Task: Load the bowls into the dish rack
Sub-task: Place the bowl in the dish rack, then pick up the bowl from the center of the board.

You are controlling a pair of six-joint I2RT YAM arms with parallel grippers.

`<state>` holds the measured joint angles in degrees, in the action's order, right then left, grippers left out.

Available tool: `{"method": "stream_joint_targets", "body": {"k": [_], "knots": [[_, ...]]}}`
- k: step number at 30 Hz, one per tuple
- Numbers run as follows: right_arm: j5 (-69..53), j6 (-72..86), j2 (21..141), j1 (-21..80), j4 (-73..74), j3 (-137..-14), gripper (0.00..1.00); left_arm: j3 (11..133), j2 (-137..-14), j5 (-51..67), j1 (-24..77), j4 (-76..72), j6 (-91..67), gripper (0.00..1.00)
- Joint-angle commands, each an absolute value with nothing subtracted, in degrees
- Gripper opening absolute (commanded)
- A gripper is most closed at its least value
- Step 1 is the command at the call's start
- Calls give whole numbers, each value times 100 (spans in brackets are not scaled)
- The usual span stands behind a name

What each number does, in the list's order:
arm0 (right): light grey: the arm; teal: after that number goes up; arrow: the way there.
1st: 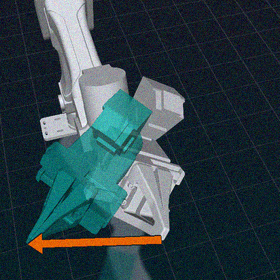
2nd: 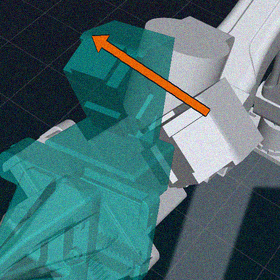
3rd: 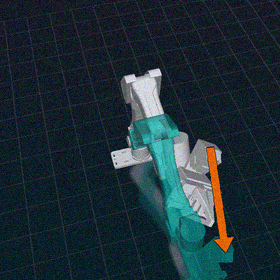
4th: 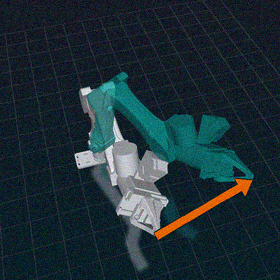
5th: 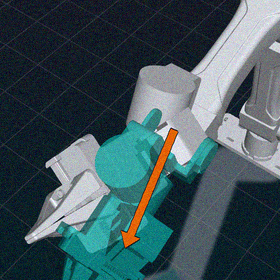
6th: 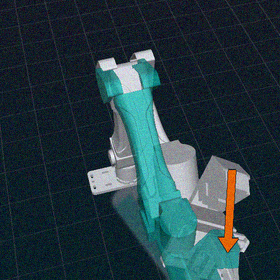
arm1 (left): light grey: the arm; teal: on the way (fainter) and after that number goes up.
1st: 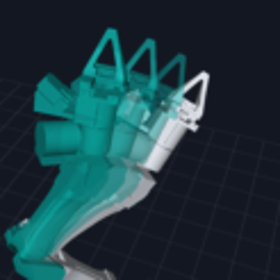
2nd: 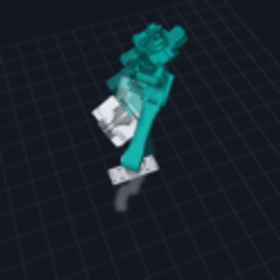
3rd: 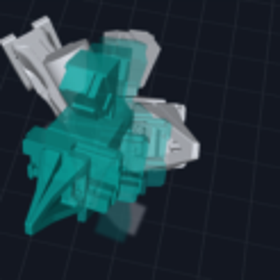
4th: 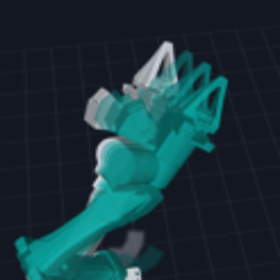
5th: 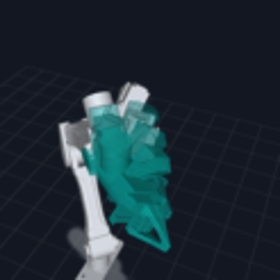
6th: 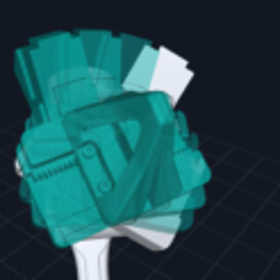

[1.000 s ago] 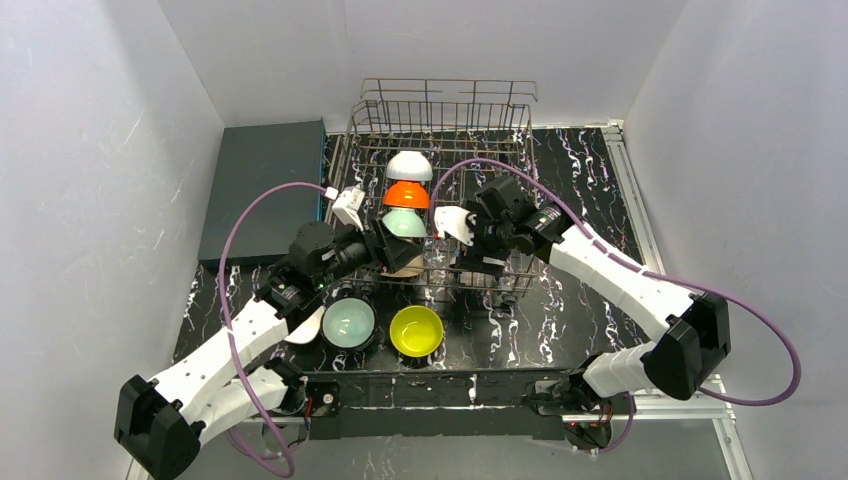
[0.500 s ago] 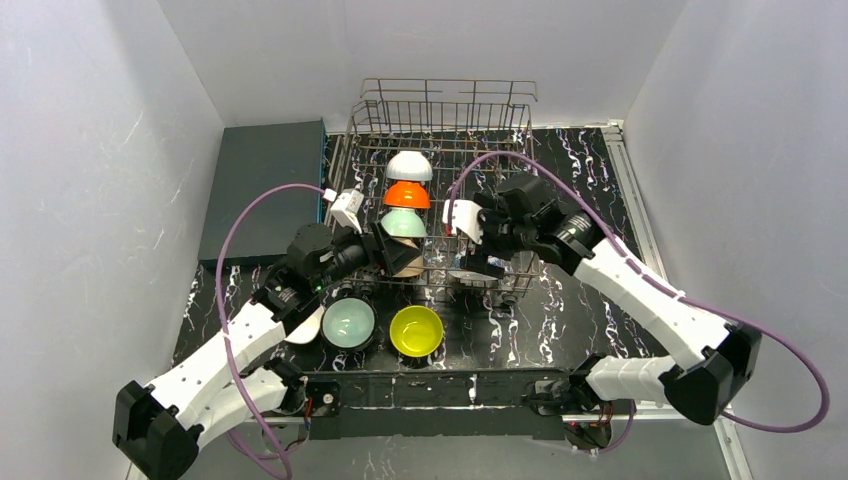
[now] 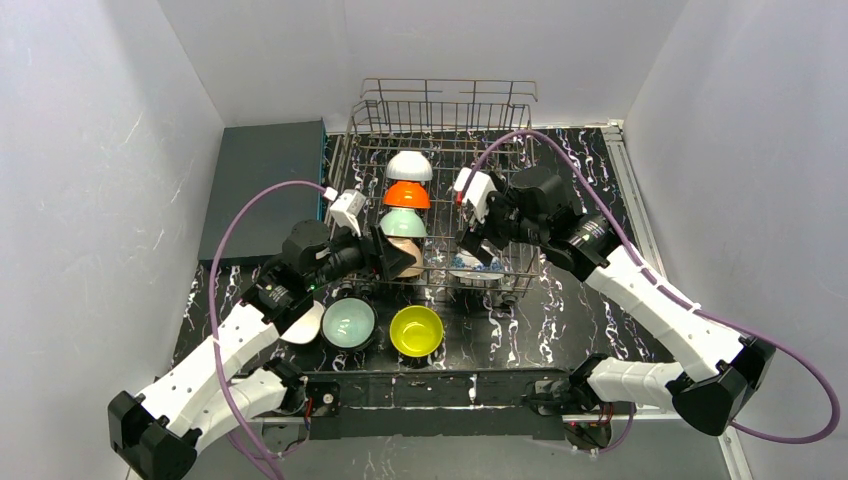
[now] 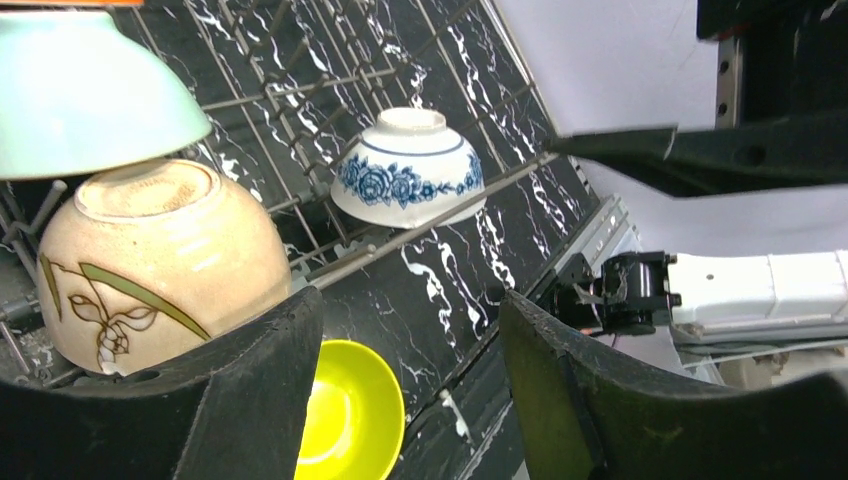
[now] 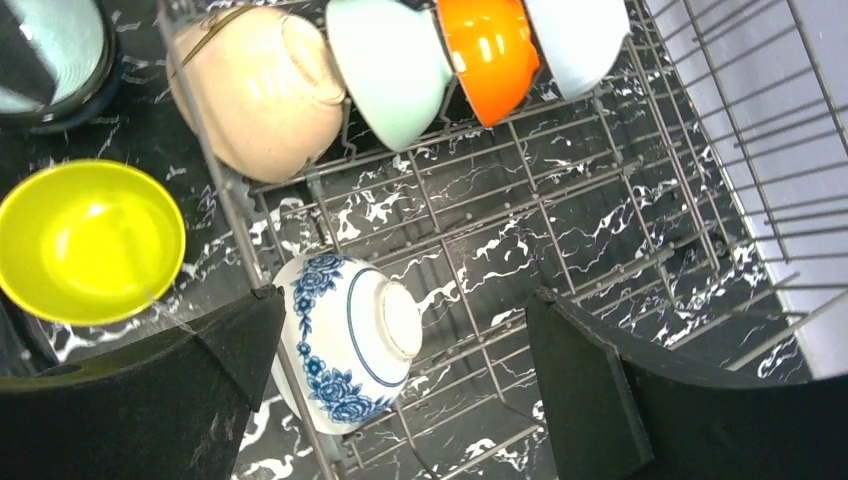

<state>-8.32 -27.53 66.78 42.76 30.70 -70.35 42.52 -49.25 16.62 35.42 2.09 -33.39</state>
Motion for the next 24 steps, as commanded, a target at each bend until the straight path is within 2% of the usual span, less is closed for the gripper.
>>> {"method": "stream_joint_targets", "body": {"k": [1, 7, 13, 19, 24], "knots": [[-190, -1723, 6642, 4250, 2440, -6978, 99, 4390, -4818, 2187, 3571, 545, -3058, 63], [-20, -793, 6666, 4086, 2153, -6894, 99, 4270, -4658, 2658, 3829, 565, -2706, 63], [47, 31, 6934, 3736, 2274, -7029, 99, 4209, -4570, 2828, 4599, 570, -2084, 64], [-565, 646, 6906, 3209, 2149, -6915, 99, 3772, -4520, 2807, 5337, 631, -1617, 64], [-987, 1001, 6802, 2786, 1970, -6710, 99, 3576, -4597, 2310, 5779, 1094, -1415, 63]]}}
